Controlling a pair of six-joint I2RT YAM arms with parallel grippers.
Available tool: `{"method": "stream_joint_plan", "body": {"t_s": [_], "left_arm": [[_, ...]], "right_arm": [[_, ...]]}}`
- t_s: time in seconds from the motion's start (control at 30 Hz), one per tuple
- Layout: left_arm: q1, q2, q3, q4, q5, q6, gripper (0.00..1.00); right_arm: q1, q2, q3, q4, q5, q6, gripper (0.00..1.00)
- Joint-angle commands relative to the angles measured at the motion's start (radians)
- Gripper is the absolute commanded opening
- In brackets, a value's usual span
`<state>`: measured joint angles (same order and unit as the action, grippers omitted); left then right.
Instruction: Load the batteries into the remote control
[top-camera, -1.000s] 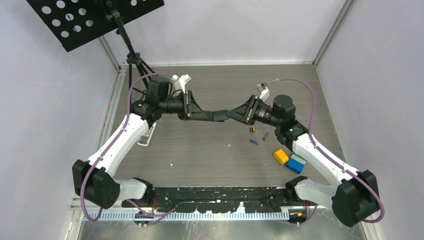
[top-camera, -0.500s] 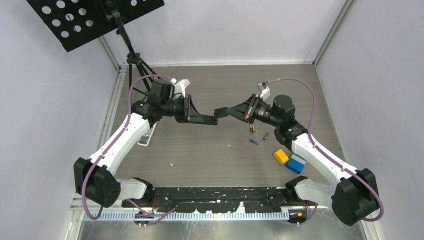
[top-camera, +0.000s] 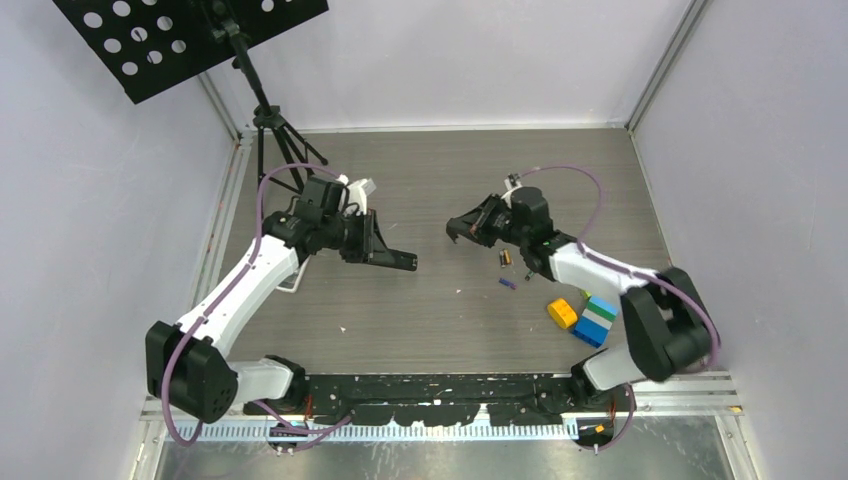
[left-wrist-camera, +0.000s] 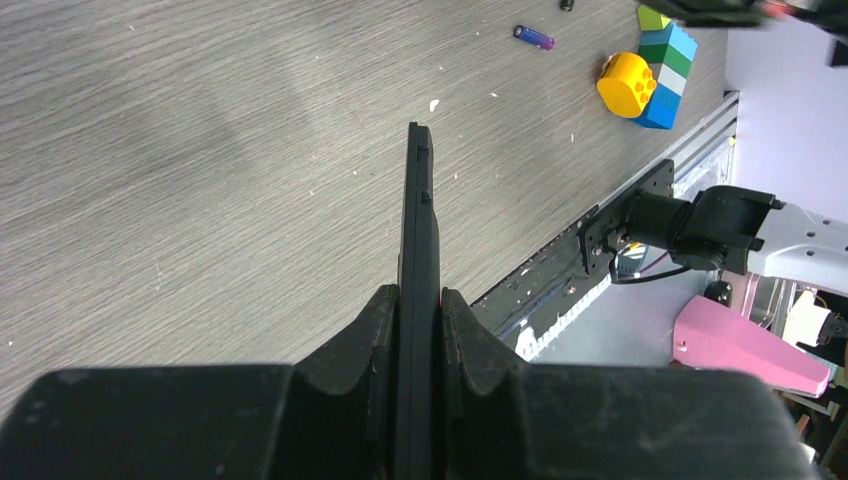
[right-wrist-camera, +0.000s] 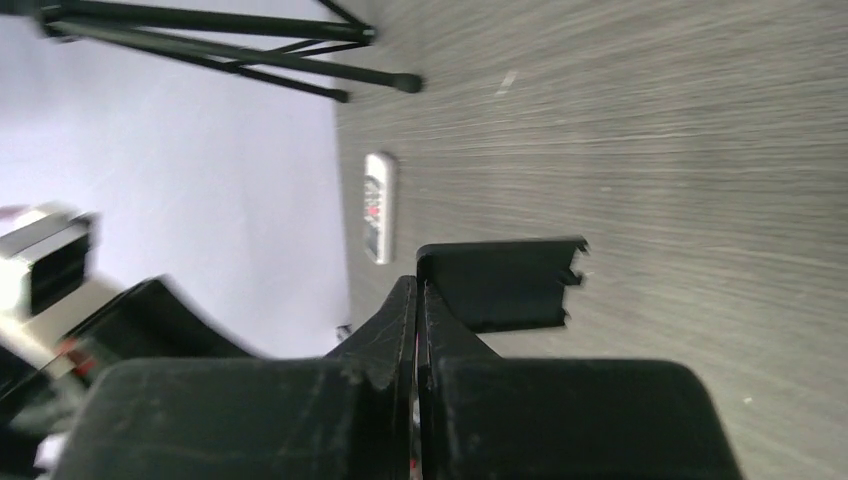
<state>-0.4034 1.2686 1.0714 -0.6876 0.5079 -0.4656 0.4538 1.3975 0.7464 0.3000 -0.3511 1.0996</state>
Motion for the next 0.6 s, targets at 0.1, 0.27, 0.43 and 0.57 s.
{"method": "stream_joint_plan", "body": {"t_s": [0.1, 0.27, 0.43, 0.57], "left_arm": [[0.005, -0.047, 0.0, 0.007, 0.019, 0.039, 0.0], [0.005, -0.053, 0.003, 0.006, 0.044, 0.042, 0.0], [0.005, -0.053, 0.005, 0.008, 0.058, 0.044, 0.0], [0.005, -0.056, 0.009, 0.011, 0.069, 0.045, 0.0]], "right_arm": [[0.017, 0.267, 0.125, 0.053, 0.083, -0.081, 0.01], [0.016, 0.385, 0.137, 0.146, 0.048, -0.061, 0.0], [0.016, 0.413, 0.147, 0.127, 0.048, -0.037, 0.03], [0.016, 0.399, 0.156, 0.06, 0.062, -0.053, 0.38]]}}
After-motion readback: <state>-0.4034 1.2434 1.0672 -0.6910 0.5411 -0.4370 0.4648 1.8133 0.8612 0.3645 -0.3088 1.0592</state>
